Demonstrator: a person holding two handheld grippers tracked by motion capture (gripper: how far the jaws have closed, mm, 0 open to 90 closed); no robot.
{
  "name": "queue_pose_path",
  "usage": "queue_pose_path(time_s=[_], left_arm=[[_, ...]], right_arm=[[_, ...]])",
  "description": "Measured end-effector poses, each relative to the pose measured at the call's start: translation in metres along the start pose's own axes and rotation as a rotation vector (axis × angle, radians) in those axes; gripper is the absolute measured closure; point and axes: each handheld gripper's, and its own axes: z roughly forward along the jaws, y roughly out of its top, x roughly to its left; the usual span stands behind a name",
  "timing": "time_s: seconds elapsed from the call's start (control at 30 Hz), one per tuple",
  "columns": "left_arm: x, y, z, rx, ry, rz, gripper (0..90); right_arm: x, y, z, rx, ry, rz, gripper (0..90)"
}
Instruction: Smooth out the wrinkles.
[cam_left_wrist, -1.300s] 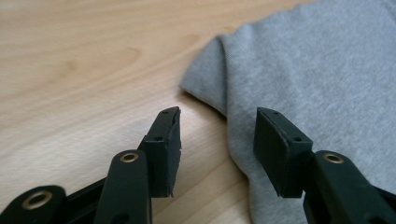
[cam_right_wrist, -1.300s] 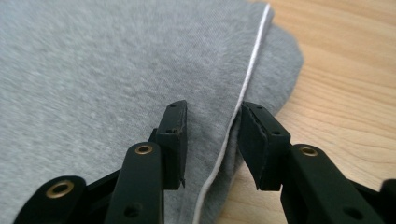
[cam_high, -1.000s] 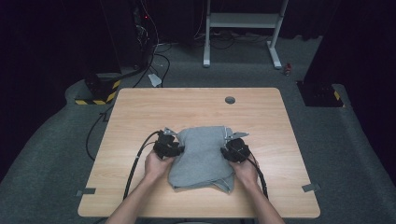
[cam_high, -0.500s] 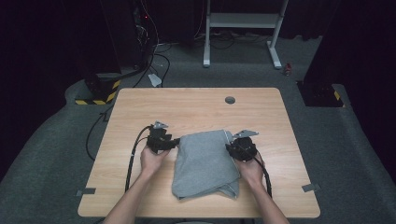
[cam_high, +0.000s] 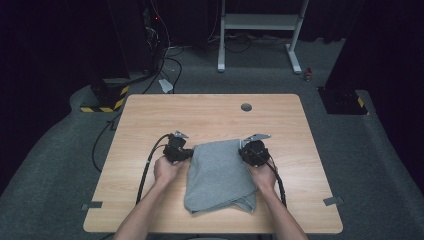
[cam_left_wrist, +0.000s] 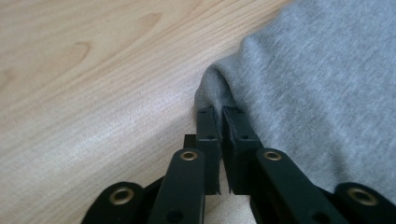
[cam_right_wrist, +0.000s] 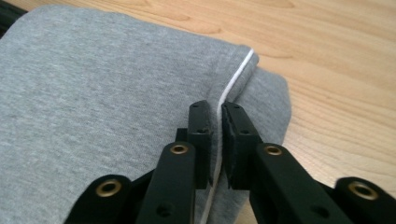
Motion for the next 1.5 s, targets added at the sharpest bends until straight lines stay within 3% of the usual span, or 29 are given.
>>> queue_pose_path(time_s=[0.17, 0.27, 0.3, 0.37, 0.43, 0.5, 0.57, 0.63, 0.67, 0.73, 0.8, 0.9, 0.93, 1.0, 1.1, 1.13, 1.23, 1.37, 1.5], left_arm=[[0.016, 0.007, -0.021, -0.051, 0.017, -0.025, 87.3], [0.018, 0.010, -0.023, -0.065, 0.080, -0.025, 86.3], [0.017, 0.011, -0.023, -0.061, 0.095, -0.030, 79.7], [0.009, 0.013, -0.027, -0.093, 0.095, -0.025, 61.8], [-0.003, 0.012, -0.032, -0.136, 0.065, -0.007, 55.8], [-0.019, 0.008, -0.034, -0.165, 0.003, 0.035, 54.3], [-0.037, 0.003, -0.030, -0.153, -0.053, 0.080, 53.0], [-0.051, -0.004, -0.021, -0.125, -0.086, 0.112, 51.8], [-0.056, -0.006, -0.017, -0.097, -0.093, 0.128, 51.3], [-0.061, -0.010, -0.008, -0.068, -0.063, 0.169, 49.6], [-0.056, -0.008, -0.005, -0.067, -0.058, 0.151, 48.8], [-0.041, 0.001, 0.006, -0.049, -0.007, 0.100, 46.7], [-0.036, 0.004, 0.006, -0.056, -0.009, 0.046, 46.1], [-0.037, 0.005, -0.002, -0.103, -0.009, 0.022, 45.9], [-0.047, -0.007, -0.018, -0.125, -0.025, 0.072, 46.1], [-0.052, -0.015, -0.024, -0.122, -0.048, 0.074, 46.1], [-0.061, -0.036, -0.029, -0.092, -0.063, 0.109, 46.0], [-0.067, -0.067, -0.030, -0.073, -0.070, 0.103, 45.9], [-0.062, -0.072, -0.028, -0.106, -0.078, 0.078, 46.8]], right_arm=[[-0.006, 0.001, -0.014, -0.030, -0.020, -0.001, 84.4], [-0.008, 0.000, -0.009, -0.010, -0.033, -0.007, 82.9], [-0.006, -0.001, -0.003, 0.018, -0.054, -0.019, 78.0], [-0.001, -0.002, 0.003, 0.026, -0.100, -0.023, 68.0], [0.003, -0.004, -0.002, -0.008, -0.114, -0.015, 64.4], [0.007, -0.006, -0.011, -0.064, -0.116, -0.022, 65.1], [0.015, -0.010, -0.020, -0.103, -0.104, -0.057, 67.4], [0.025, -0.015, -0.021, -0.090, -0.068, -0.116, 69.6], [0.029, -0.017, -0.020, -0.076, -0.051, -0.133, 70.2], [0.030, -0.022, -0.015, -0.039, -0.031, -0.150, 70.5], [0.027, -0.024, -0.006, -0.006, -0.022, -0.131, 69.8], [0.018, -0.016, 0.006, 0.006, -0.041, -0.097, 67.6], [0.017, -0.013, 0.011, 0.009, -0.048, -0.086, 67.4], [0.017, -0.006, 0.015, 0.004, -0.069, -0.074, 64.2], [0.020, -0.008, 0.004, -0.035, -0.039, -0.070, 62.6], [0.023, -0.012, -0.002, -0.039, -0.029, -0.080, 62.4], [0.030, -0.032, -0.014, -0.014, 0.005, -0.090, 61.7], [0.039, -0.057, -0.023, -0.010, 0.021, -0.092, 60.1], [0.044, -0.062, -0.023, -0.018, 0.000, -0.125, 58.9]])
